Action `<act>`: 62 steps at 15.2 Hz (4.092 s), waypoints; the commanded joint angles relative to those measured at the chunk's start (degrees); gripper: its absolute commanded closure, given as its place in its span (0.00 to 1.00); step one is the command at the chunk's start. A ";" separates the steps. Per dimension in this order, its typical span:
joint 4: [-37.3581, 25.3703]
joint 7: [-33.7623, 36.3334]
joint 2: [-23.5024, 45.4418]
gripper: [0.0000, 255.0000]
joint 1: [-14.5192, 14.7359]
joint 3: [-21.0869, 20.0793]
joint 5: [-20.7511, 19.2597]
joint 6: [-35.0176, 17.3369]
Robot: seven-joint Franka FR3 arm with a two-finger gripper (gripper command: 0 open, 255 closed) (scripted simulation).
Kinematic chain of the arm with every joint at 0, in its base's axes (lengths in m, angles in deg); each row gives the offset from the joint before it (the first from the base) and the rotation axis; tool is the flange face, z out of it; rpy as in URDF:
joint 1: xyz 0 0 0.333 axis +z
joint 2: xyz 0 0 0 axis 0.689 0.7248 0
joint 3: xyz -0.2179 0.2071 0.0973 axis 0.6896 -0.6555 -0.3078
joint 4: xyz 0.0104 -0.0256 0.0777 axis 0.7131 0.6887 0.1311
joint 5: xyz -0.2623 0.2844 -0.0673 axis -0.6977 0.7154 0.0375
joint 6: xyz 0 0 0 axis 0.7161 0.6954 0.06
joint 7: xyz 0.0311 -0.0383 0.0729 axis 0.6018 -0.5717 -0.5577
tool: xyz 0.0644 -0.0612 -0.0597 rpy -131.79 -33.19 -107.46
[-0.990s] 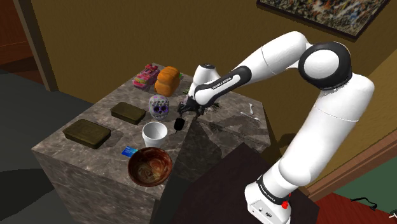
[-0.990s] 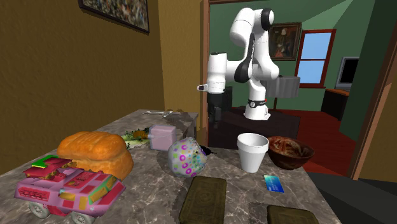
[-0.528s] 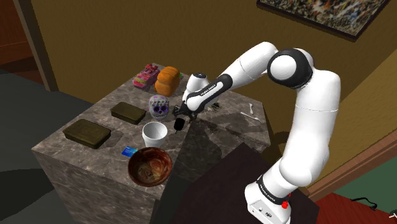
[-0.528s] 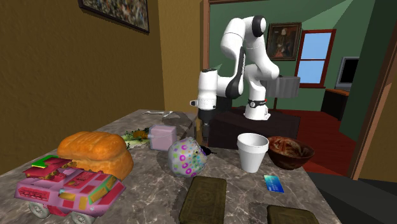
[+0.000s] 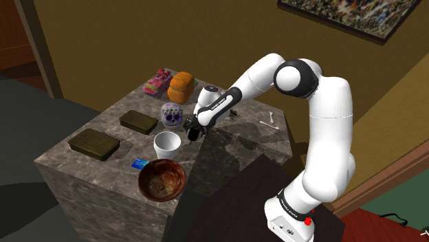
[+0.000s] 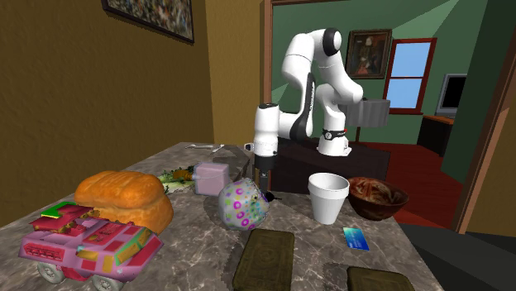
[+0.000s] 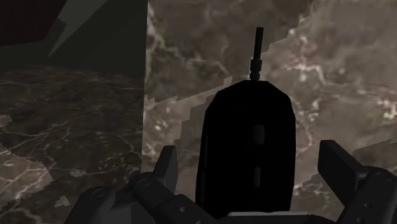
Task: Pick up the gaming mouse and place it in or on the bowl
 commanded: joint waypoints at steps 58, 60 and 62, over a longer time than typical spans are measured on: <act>9.87 6.29 -25.46 1.00 3.00 -5.99 3.10 15.62; 11.70 9.14 -26.69 1.00 4.60 -6.97 2.82 15.08; 13.26 12.09 -27.75 1.00 6.21 -8.02 2.53 14.65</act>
